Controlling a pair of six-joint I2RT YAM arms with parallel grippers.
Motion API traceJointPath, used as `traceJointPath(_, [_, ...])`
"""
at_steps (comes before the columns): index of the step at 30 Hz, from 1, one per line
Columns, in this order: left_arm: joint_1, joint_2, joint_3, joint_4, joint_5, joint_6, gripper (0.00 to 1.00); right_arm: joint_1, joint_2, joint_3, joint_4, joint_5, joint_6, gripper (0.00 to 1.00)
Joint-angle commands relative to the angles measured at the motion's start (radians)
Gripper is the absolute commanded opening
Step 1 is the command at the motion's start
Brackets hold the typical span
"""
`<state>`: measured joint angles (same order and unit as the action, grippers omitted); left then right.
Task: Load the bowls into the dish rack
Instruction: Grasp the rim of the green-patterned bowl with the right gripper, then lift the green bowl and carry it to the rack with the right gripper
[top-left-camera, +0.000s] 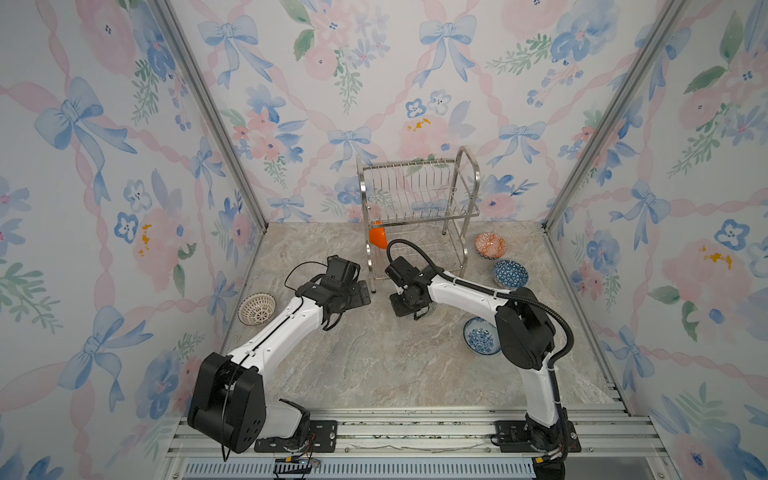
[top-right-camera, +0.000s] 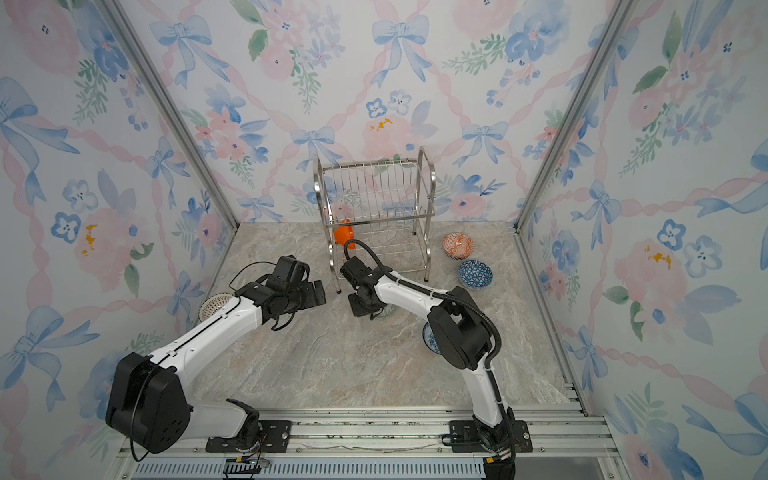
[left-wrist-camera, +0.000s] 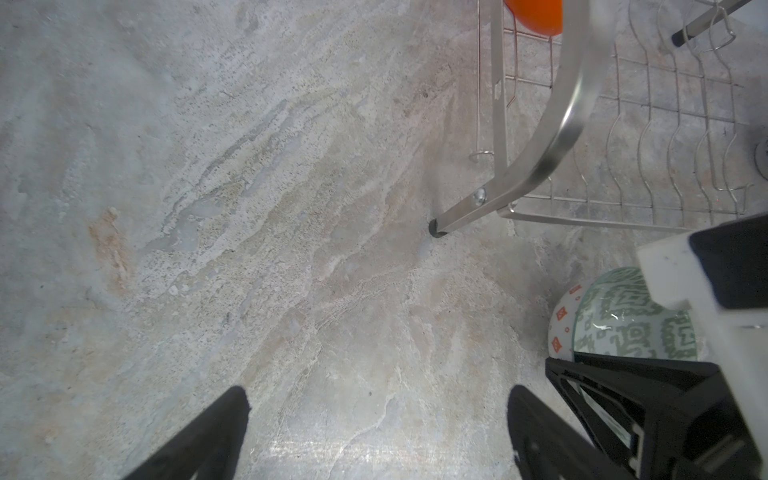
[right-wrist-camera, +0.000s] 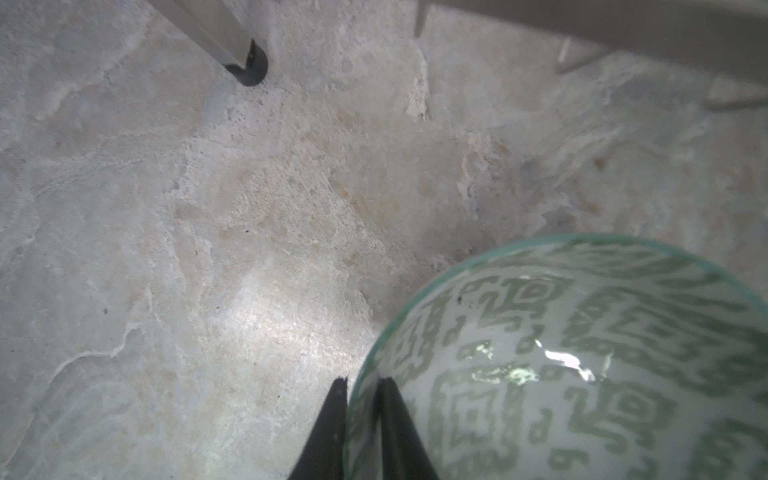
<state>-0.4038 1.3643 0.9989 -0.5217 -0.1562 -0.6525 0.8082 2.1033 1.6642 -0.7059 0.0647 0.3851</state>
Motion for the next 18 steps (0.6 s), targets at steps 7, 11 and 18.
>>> traceJointPath(7, [0.011,-0.002,0.029,-0.002,0.003,-0.010,0.98,0.005,-0.106,-0.020,0.005,-0.034,0.025,0.08])
traceJointPath(11, [0.012,0.019,0.049,-0.001,0.004,0.000,0.98,-0.004,-0.162,-0.046,0.032,-0.053,0.036,0.06])
traceJointPath(18, [0.013,0.034,0.061,0.015,0.010,-0.001,0.98,-0.086,-0.282,-0.162,0.177,-0.189,0.108,0.00])
